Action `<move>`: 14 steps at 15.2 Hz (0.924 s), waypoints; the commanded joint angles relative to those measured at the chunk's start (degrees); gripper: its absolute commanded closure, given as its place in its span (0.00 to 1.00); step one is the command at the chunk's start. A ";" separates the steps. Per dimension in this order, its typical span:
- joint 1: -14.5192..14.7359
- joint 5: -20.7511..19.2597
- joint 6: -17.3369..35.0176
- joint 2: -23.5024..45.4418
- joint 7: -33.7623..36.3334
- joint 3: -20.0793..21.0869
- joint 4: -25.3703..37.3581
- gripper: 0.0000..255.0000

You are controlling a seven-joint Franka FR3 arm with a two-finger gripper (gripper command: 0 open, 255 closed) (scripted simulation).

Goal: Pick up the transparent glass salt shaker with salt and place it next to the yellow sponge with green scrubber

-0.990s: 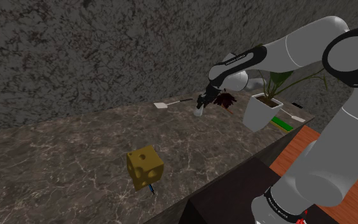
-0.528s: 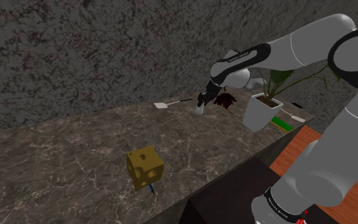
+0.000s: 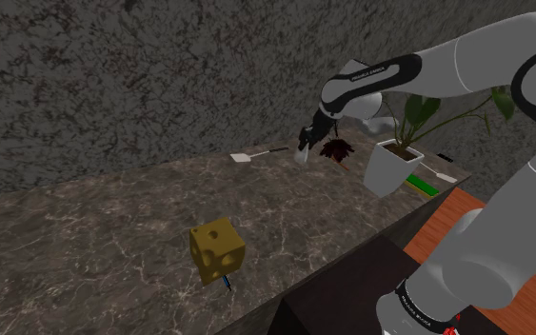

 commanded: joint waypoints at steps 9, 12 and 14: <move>-0.23 -3.31 -7.27 -3.85 3.26 0.23 3.86 1.00; -0.31 -4.00 -9.49 -4.74 4.00 0.32 5.30 1.00; -0.35 -4.40 -10.98 -5.27 4.44 0.39 6.32 1.00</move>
